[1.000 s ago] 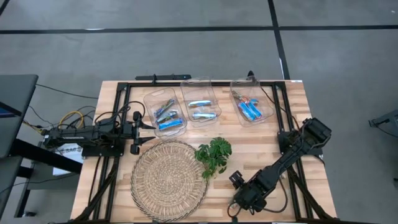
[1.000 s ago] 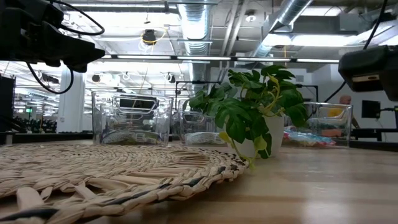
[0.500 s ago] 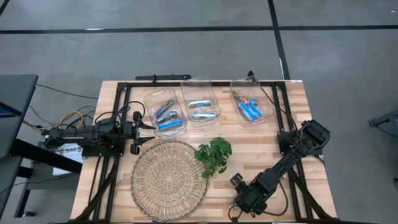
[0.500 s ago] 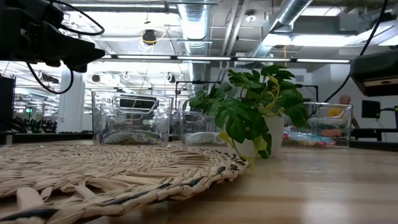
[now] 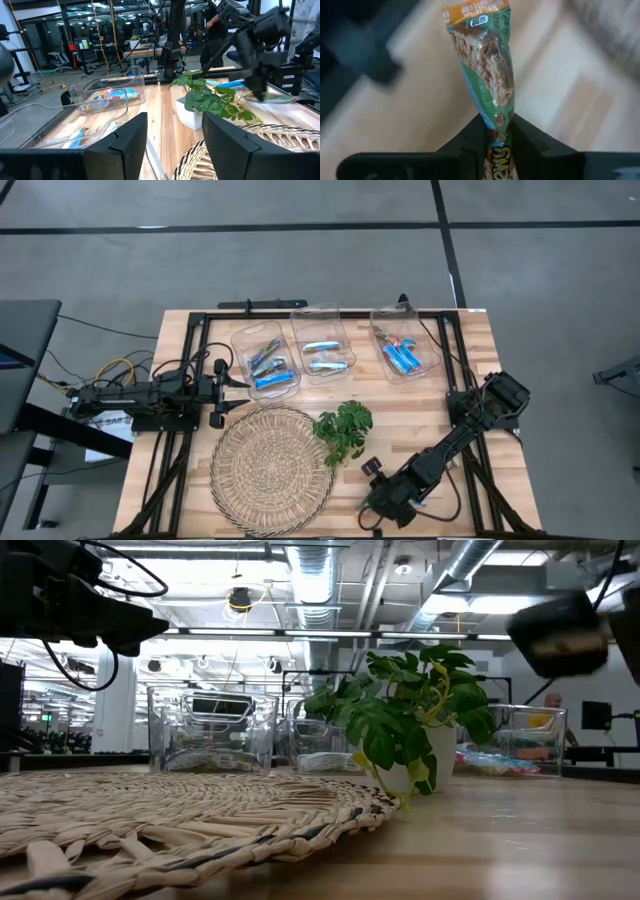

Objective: Pick and place Granola Bars by type
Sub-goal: Put the yellow granola bar into the middle transparent bin

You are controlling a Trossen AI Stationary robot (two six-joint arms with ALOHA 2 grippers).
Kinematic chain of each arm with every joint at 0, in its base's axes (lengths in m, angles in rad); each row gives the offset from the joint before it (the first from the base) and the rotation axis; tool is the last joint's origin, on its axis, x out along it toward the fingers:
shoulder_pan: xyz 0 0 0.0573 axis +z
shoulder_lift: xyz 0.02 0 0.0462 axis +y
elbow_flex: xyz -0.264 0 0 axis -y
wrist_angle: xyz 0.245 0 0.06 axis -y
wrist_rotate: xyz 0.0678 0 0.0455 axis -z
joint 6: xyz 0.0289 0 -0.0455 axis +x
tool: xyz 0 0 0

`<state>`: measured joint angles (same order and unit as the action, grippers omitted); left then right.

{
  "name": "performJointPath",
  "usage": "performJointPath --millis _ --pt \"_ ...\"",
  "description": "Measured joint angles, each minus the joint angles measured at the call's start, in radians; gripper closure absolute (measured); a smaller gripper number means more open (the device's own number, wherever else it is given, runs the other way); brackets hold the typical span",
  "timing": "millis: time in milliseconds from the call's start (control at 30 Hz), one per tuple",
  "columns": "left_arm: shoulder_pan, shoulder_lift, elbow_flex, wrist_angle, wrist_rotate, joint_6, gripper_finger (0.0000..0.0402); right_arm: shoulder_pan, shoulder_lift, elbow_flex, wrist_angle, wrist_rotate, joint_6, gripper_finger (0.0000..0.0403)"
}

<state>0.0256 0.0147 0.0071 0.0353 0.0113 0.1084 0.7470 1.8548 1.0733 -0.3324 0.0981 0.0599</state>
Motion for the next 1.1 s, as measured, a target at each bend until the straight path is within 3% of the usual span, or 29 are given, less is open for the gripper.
performJointPath --millis 167,667,867,1100 --pt "0.000 0.000 0.000 0.000 0.000 0.000 0.0219 -0.018 -0.036 0.002 0.164 -0.006 -0.080 0.0340" --pt "0.000 0.000 0.000 0.000 0.000 0.000 0.0219 -0.149 -0.241 0.002 0.406 0.089 -0.303 0.0339" --pt "0.000 0.000 0.000 0.000 0.000 0.000 0.0219 -0.218 -0.316 0.003 0.434 0.089 -0.304 0.0339" --pt "0.000 0.000 0.000 0.000 0.000 0.000 0.0219 -0.308 -0.315 0.002 0.439 0.085 -0.304 0.0339"
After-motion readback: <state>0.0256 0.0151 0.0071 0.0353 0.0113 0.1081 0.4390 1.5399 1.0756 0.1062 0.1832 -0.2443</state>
